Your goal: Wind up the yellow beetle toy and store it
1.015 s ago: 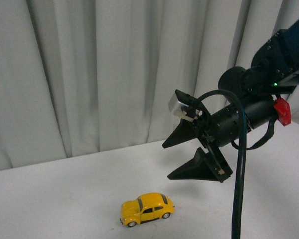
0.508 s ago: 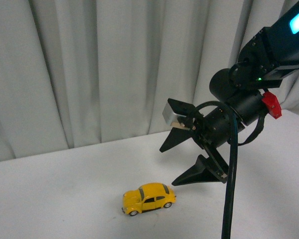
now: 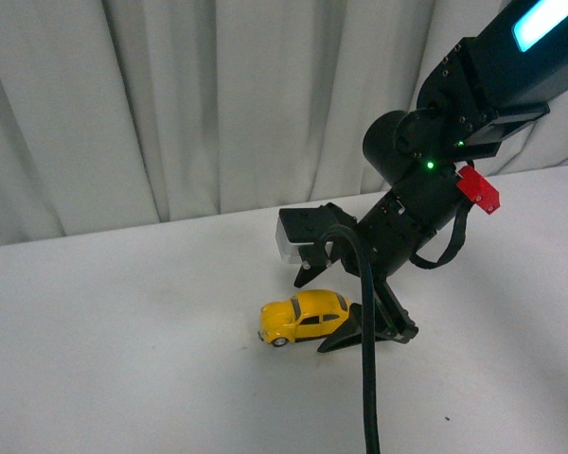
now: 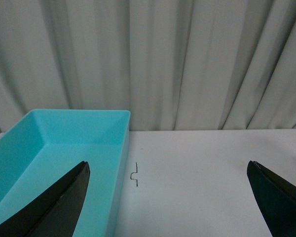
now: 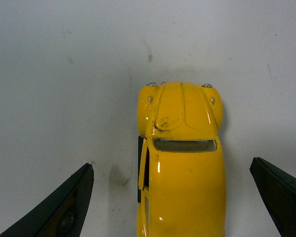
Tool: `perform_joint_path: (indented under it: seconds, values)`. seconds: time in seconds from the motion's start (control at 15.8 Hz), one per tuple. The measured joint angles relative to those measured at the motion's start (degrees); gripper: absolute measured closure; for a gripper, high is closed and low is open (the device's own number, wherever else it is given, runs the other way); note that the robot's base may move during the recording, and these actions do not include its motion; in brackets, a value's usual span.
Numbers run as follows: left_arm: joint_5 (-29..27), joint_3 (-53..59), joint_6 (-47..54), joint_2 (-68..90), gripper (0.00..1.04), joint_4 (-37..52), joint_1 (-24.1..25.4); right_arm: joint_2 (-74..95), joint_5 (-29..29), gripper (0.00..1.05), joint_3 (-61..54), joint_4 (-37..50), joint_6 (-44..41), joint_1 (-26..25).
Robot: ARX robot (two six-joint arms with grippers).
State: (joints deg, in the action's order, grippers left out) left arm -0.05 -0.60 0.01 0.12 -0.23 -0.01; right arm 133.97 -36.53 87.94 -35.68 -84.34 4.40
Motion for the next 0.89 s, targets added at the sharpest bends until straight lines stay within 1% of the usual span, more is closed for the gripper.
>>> perform_joint_path:
  seconds: [0.13, 0.19, 0.25, 0.32, 0.51, 0.63, 0.76, 0.89]
  values:
    - [0.0, 0.0, 0.0, 0.0, 0.07, 0.0, 0.0, 0.0, 0.7, 0.08, -0.2, 0.7, 0.8, 0.5]
    - [0.0, 0.0, 0.0, 0.0, 0.07, 0.0, 0.0, 0.0, 0.8, 0.17, -0.4, 0.9, 1.0, 0.6]
    - [0.0, 0.0, 0.0, 0.0, 0.07, 0.0, 0.0, 0.0, 0.8, 0.23, -0.5, 0.9, 1.0, 0.7]
    - [0.0, 0.0, 0.0, 0.0, 0.07, 0.0, 0.0, 0.0, 0.9, 0.26, -0.6, 0.9, 1.0, 0.8]
    - [0.0, 0.0, 0.0, 0.0, 0.07, 0.0, 0.0, 0.0, 1.1, 0.32, -0.6, 0.8, 1.1, 0.8]
    - [0.0, 0.0, 0.0, 0.0, 0.07, 0.0, 0.0, 0.0, 1.1, 0.39, -0.6, 0.8, 1.1, 0.9]
    - [0.0, 0.0, 0.0, 0.0, 0.07, 0.0, 0.0, 0.0, 1.0, 0.62, -0.6, 0.7, 1.1, 0.9]
    - [0.0, 0.0, 0.0, 0.0, 0.07, 0.0, 0.0, 0.0, 0.7, 0.63, -0.7, 0.8, 1.1, 0.8]
